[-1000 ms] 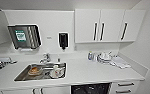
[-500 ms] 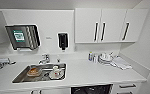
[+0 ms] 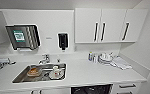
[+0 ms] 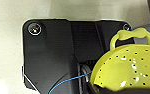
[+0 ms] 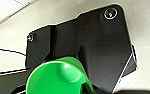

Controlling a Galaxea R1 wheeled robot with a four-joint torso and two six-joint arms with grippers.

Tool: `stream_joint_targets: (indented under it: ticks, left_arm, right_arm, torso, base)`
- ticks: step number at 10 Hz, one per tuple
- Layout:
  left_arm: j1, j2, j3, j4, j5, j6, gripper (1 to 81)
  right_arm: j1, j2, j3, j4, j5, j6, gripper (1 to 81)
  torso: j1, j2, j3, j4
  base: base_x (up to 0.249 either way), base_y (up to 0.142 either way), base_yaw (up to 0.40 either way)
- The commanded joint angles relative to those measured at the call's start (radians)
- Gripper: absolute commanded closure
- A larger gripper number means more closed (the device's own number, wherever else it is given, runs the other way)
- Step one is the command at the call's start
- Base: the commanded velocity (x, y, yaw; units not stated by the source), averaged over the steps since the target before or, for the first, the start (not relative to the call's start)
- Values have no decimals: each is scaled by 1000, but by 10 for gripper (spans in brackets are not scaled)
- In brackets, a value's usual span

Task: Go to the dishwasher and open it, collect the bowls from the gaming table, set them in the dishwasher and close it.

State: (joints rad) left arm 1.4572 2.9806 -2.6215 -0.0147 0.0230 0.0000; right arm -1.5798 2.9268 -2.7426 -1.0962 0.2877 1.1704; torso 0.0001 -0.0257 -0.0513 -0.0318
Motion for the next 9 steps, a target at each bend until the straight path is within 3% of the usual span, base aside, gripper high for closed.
stream_joint_targets:
  ticks: [1, 3, 6, 7, 8, 9]
  left_arm:
    - [-56, -86, 146, 4, 54, 2, 811]
    - [-59, -190, 312, 4, 49, 3, 811]
    - [-68, -357, 564, 2, 29, 2, 811]
    - [-70, -394, 613, 2, 12, 3, 811]
    - [-70, -441, 658, 4, 9, 5, 811]
    - [-62, -489, 710, 5, -3, 11, 811]
  right_arm:
    - [36, -12, 3, -8, -24, -5, 811]
    - [37, -12, 3, -8, -24, -5, 811]
    - [39, -10, 5, -8, -24, -5, 811]
    - [39, -10, 5, -8, -22, -5, 811]
    - [39, -10, 5, -8, -24, -5, 811]
    - [40, -10, 5, -8, -22, -5, 811]
  torso:
    - [0, 0, -25, 0]
    - [0, 0, -64, 0]
    - [0, 0, -167, 0]
    - [0, 0, -181, 0]
    - [0, 0, -138, 0]
    - [0, 0, -162, 0]
  base:
    - [0, 0, 0]
    - [0, 0, 0]
    - [0, 0, 0]
    - [0, 0, 0]
    - [0, 0, 0]
    - [0, 0, 0]
